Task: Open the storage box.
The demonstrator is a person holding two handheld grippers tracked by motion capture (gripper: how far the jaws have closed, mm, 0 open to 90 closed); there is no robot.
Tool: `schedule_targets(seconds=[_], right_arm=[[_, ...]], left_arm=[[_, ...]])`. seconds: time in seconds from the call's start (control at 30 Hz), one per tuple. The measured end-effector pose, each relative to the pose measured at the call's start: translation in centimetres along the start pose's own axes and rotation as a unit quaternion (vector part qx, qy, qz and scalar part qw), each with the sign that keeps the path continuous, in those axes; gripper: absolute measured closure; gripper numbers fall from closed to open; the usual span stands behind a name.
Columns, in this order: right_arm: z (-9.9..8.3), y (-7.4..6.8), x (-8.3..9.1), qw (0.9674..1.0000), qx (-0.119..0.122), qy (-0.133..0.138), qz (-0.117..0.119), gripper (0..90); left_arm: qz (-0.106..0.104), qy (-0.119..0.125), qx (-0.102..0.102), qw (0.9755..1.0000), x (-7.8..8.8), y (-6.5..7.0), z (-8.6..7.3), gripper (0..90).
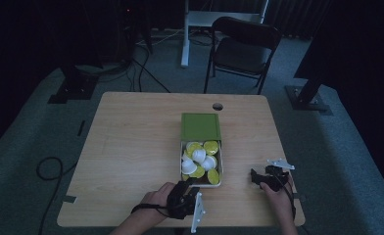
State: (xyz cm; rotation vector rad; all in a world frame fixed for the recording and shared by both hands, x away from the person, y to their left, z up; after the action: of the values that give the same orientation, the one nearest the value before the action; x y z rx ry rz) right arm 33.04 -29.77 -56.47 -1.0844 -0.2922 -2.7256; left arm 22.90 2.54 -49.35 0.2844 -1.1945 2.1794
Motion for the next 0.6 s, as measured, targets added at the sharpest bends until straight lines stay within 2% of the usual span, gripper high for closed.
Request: schedule_targets(seconds=[0.1, 0.13, 0.37, 0.6], right_arm=[[0.0, 0.0, 0.0, 1.0000, 0.000, 0.000, 0.000, 10.8], [0.0, 0.0, 0.0, 1.0000, 0.000, 0.000, 0.000, 10.8], [0.0, 0.0, 0.0, 1.0000, 0.000, 0.000, 0.000, 10.8], [0.0, 0.0, 0.0, 1.0000, 0.000, 0.000, 0.000, 10.8]], left_arm=[[-0.004, 0.002, 0.010, 0.9999, 0.1, -0.4, 0.1, 59.1], [-0.014, 0.008, 0.035, 0.9992, 0.2, -1.1, 0.1, 59.1], [-0.016, 0.013, 0.065, 0.9977, 0.6, -2.7, 0.0, 59.1], [-0.025, 0.026, 0.100, 0.9943, 1.1, -4.3, -0.2, 59.1]])
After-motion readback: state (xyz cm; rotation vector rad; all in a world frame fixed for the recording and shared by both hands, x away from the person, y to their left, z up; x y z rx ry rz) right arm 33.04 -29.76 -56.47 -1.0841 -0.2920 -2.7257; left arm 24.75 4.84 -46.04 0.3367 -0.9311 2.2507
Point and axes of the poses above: each handheld gripper's, and its own axes: x roughly backward along the jaws, z roughly out of its top, y roughly to its right, the point moved 2 cm from there along -x, roughly forward along the jaws, and after that the axes turned 10 degrees about x, right-handed, at the moved point
